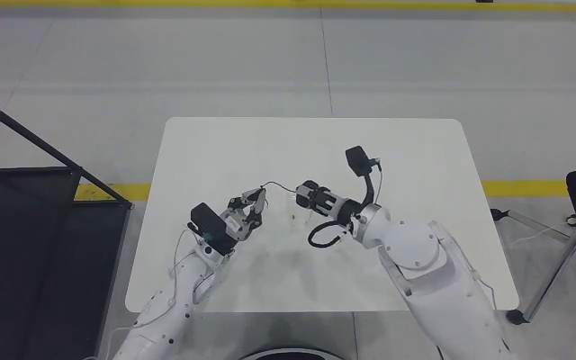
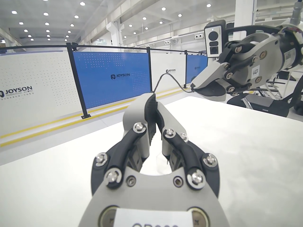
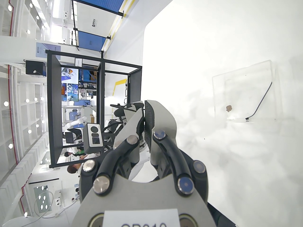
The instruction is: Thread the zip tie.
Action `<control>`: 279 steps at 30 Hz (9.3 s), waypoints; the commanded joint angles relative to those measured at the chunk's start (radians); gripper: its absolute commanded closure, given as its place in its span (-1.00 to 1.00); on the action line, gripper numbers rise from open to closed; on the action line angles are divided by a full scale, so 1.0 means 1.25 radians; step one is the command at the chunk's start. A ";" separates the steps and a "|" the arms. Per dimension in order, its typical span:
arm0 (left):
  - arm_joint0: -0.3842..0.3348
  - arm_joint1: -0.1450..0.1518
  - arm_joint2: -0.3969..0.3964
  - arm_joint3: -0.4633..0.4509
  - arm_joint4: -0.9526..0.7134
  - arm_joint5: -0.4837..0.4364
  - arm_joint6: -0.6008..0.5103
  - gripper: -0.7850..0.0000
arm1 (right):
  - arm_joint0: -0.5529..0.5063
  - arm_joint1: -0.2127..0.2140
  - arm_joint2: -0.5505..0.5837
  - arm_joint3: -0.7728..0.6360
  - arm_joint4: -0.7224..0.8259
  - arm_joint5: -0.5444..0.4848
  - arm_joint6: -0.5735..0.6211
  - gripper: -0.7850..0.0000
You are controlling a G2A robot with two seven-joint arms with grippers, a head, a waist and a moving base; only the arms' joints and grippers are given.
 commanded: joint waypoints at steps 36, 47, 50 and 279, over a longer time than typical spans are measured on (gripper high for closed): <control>-0.004 -0.006 -0.004 0.008 0.018 0.000 -0.002 1.00 | 0.003 -0.008 0.001 -0.001 -0.008 0.028 -0.005 1.00; -0.007 -0.007 0.001 0.013 0.042 0.008 -0.003 1.00 | -0.040 -0.006 0.047 -0.013 0.063 -0.064 -0.020 1.00; -0.008 -0.007 0.003 0.015 0.046 0.006 -0.005 1.00 | -0.053 -0.005 0.061 -0.014 0.084 -0.092 -0.016 1.00; -0.009 -0.014 0.018 0.049 0.158 0.062 0.113 1.00 | -0.161 0.034 0.143 -0.105 -0.036 -0.137 0.080 1.00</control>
